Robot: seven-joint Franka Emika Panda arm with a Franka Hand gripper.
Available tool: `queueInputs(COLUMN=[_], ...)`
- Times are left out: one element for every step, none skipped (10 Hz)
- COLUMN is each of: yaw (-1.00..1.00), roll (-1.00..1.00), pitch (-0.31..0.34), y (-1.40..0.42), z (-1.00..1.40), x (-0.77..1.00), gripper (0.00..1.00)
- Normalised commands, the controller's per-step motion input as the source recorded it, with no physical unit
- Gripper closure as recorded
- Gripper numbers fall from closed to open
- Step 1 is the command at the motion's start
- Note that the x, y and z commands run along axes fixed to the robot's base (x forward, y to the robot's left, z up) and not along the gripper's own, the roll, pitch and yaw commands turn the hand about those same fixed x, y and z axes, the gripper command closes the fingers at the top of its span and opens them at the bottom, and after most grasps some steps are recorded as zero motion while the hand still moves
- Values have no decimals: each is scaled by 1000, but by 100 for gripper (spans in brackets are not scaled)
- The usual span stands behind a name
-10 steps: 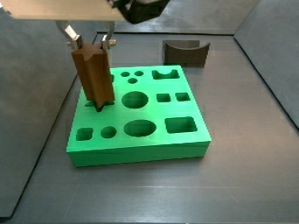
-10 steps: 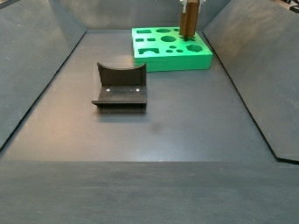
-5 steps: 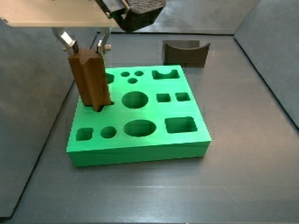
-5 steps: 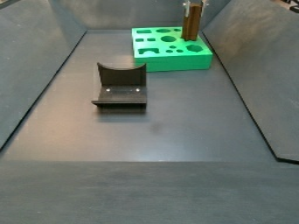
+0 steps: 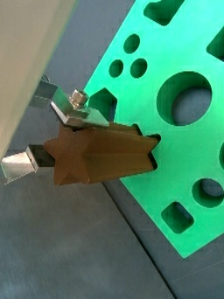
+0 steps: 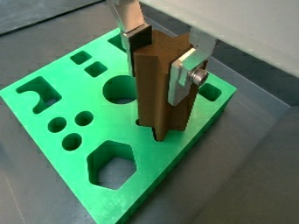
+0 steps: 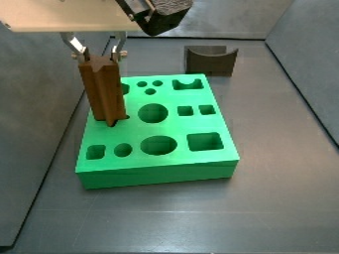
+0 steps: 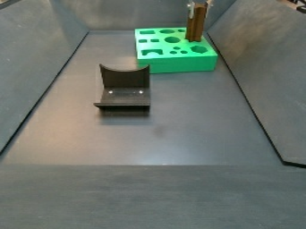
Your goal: Insert the star object.
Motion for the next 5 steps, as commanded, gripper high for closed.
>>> queueInputs(yaw=[226,203,134,89,57], roll=[76,76,59,47,33], pitch=[-20,0,7,21,4], y=[0,0,0,0,0], z=[-326,-363,-391,-383,-397], x=[0,9,123,134,123], gripper=[100,100,100,100,100])
